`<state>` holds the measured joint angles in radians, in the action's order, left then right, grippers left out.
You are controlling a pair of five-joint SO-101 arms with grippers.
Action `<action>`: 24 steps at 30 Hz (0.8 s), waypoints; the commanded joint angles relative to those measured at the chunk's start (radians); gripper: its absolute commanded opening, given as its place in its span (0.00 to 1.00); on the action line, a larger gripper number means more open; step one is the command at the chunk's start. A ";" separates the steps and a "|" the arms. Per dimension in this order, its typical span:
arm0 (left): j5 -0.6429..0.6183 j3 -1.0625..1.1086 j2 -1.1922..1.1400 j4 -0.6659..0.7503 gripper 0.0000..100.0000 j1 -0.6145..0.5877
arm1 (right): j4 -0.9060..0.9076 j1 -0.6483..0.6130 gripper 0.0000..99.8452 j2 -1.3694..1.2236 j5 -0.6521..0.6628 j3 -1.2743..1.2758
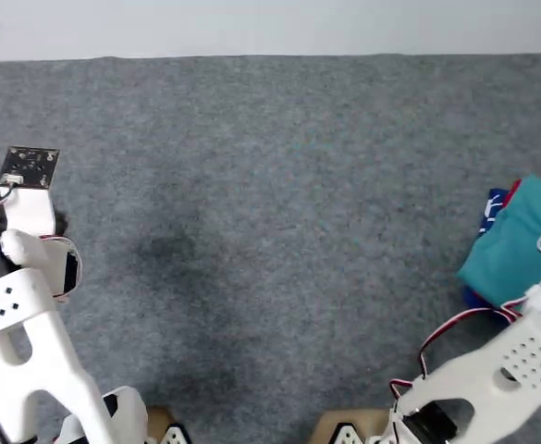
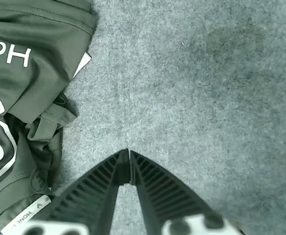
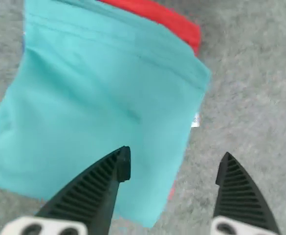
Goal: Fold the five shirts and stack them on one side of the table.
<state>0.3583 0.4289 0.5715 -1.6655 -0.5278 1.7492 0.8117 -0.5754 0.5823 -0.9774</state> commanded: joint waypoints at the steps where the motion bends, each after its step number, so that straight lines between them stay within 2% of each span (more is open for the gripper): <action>1: 0.012 -0.008 0.026 -0.005 0.01 0.000 | 0.031 -0.065 0.12 0.008 -0.015 -0.011; 3: 0.012 -0.008 0.026 -0.003 0.01 0.000 | 0.019 -0.088 0.01 -0.033 -0.015 -0.011; 9: 0.012 -0.007 0.026 -0.005 0.01 0.000 | -0.177 -0.105 0.04 -0.160 -0.015 -0.011; 15: 0.012 -0.005 0.026 -0.005 0.01 0.002 | -0.386 -0.179 0.04 -0.321 -0.015 -0.011; 18: 0.014 -0.007 0.026 -0.005 0.01 0.002 | -0.338 -0.193 0.04 -0.326 -0.015 -0.071; 24: 0.014 -0.007 0.025 -0.002 0.01 0.002 | -0.088 -0.209 0.04 -0.291 -0.017 -0.295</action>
<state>0.3583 0.4289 0.5715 -1.6655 -0.5278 1.5635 0.6337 -0.9206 0.5777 -1.1416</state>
